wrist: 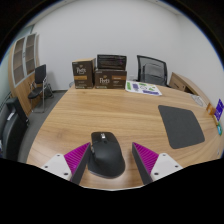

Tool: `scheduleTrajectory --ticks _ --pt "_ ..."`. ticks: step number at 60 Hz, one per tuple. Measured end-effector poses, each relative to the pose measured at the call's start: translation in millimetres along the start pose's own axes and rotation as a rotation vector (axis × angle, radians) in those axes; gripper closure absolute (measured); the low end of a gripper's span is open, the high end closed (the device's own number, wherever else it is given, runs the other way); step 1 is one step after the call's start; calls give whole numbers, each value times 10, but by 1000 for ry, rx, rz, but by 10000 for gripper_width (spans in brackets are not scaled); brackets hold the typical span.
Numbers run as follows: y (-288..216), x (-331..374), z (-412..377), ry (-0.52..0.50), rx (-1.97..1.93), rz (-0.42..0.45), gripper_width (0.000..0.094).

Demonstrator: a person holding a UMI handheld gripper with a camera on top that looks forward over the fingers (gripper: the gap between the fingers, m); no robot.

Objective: Arrange mouse

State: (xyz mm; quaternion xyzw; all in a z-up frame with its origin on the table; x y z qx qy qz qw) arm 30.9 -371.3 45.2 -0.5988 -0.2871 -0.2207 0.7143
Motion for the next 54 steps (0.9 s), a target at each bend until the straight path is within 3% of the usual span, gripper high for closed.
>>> scheduleTrajectory --ticks 7,15,28,29,54 --pt "-57 -113 41 -17 -32 1 152" --pt "-97 -163 76 -23 -51 -2 391" --pt "-107 -161 68 -57 -46 -27 502" --pt "-114 -162 69 -60 -43 -26 566" --pt "-88 -74 129 -45 -97 -39 614"
Point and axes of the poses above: the point between the fingertips, and its own axes, seen from behind it with the camera up: z to the right, y down, x backward, against the way the camera looks, the point moved 7 cm from there along x, backward, against the way the camera looks, and after that the axes turned 7 degrees about x, right-handed, at the moved point
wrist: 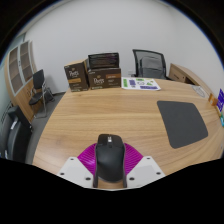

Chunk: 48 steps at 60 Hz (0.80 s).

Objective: Arrange mouse

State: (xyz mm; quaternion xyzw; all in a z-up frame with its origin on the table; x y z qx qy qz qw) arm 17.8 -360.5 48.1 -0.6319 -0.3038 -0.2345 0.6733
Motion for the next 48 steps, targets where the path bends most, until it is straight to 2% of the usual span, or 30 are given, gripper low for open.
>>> scheduleTrajectory --ticks 6,14,30,39,48 --pt "-90 165 97 -4 3 6 614" --pt "-440 425 411 19 -7 54 611" --pt "-1190 693 1736 168 -21 156 613" --pt "-1172 498 2465 244 -45 142 614" --pt "-919 178 2861 256 -70 86 614"
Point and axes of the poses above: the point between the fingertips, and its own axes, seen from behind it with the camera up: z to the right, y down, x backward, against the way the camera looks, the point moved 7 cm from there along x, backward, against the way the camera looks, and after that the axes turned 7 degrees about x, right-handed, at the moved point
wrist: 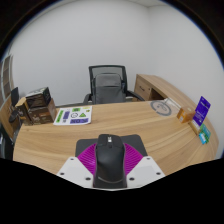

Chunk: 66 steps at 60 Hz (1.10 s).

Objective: Arrange mouse

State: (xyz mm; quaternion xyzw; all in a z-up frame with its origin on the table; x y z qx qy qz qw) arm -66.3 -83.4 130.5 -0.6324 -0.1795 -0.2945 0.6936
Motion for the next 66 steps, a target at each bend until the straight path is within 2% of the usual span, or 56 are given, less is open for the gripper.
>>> scheduleTrajectory --ticks 13,20,23,29,30,33,36,41,48,66 --pt "525 -471 45 -32 -21 -94 615" --pt "683 -554 36 -30 -17 -98 604" --pt "697 -549 34 -37 -18 -97 569" --pt "701 -545 13 -44 2 -101 411" --pt "696 -540 12 -43 2 -100 348" --pt "684 -516 -11 -58 14 -94 56" --pt "670 -482 13 -48 21 -89 107" --pt "598 -354 53 -19 44 -73 67" --pt "462 60 9 -38 37 -62 74" --pt "233 2189 -109 -104 43 13 72"
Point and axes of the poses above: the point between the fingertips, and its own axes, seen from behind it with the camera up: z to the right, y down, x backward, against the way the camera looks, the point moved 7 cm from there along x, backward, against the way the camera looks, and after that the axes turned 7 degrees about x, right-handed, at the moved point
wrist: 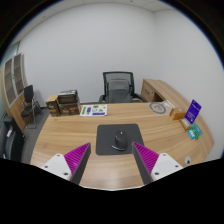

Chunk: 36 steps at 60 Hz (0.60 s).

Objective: Arrange mouse

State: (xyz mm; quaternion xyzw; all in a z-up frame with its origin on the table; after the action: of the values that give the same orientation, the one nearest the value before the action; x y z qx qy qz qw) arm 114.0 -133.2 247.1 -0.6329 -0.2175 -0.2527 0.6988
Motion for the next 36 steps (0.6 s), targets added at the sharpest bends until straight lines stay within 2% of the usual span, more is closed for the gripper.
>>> scheduleTrajectory --ticks 11,18,36 --pt "202 1167 -95 18 0 4 77" --pt "385 1667 -175 16 -18 -6 78" --pt "671 2187 -296 31 3 18 77"
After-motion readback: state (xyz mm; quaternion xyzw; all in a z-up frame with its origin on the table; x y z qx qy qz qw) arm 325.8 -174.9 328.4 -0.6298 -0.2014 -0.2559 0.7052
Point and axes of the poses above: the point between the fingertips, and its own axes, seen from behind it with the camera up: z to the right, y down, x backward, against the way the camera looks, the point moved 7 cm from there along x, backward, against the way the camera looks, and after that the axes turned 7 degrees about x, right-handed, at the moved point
